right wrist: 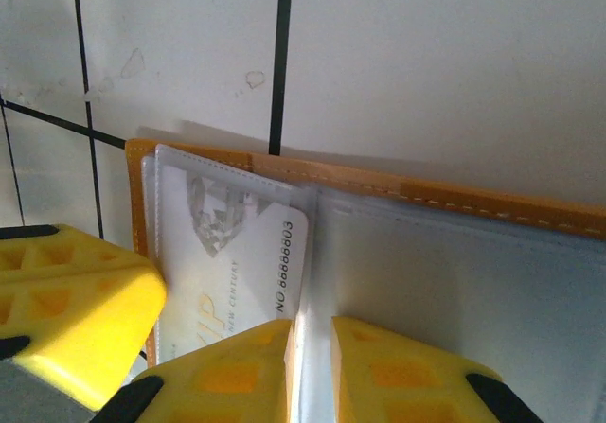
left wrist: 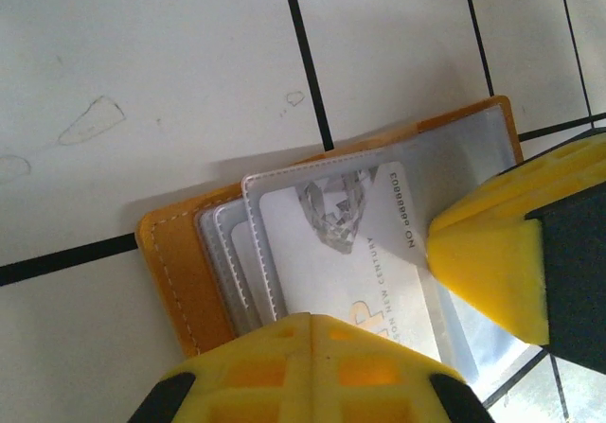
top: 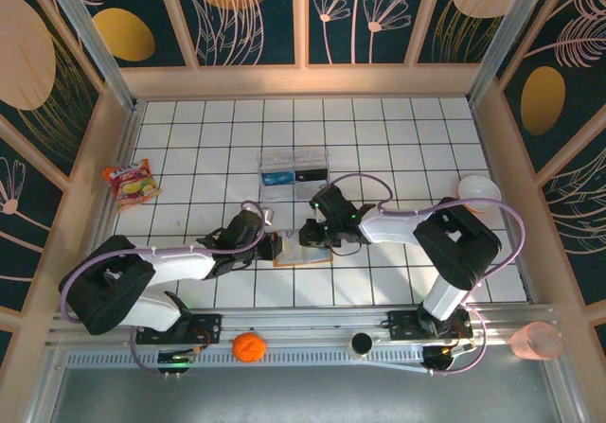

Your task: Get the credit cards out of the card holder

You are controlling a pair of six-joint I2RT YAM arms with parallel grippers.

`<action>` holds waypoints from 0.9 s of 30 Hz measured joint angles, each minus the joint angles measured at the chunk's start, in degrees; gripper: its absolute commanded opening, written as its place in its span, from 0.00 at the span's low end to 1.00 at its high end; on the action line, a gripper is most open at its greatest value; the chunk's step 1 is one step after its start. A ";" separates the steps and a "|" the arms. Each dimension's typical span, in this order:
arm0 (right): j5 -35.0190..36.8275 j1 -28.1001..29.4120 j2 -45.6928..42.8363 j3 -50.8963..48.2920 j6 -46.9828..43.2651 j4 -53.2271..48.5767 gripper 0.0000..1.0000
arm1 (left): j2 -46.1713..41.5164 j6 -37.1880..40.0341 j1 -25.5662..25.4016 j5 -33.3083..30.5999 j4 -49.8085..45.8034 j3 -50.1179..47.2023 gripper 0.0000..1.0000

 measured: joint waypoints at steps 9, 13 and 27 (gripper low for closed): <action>-1.31 -0.07 1.81 1.05 -0.24 1.14 0.19 | 0.02 0.00 0.00 0.09 -0.35 0.07 0.00; -0.63 0.07 2.34 2.21 -1.05 0.07 0.14 | 0.00 0.00 0.00 0.07 -0.44 0.07 0.00; 11.19 3.39 1.07 3.10 -2.60 -4.85 0.14 | -0.09 0.02 0.00 0.04 -0.94 0.22 0.00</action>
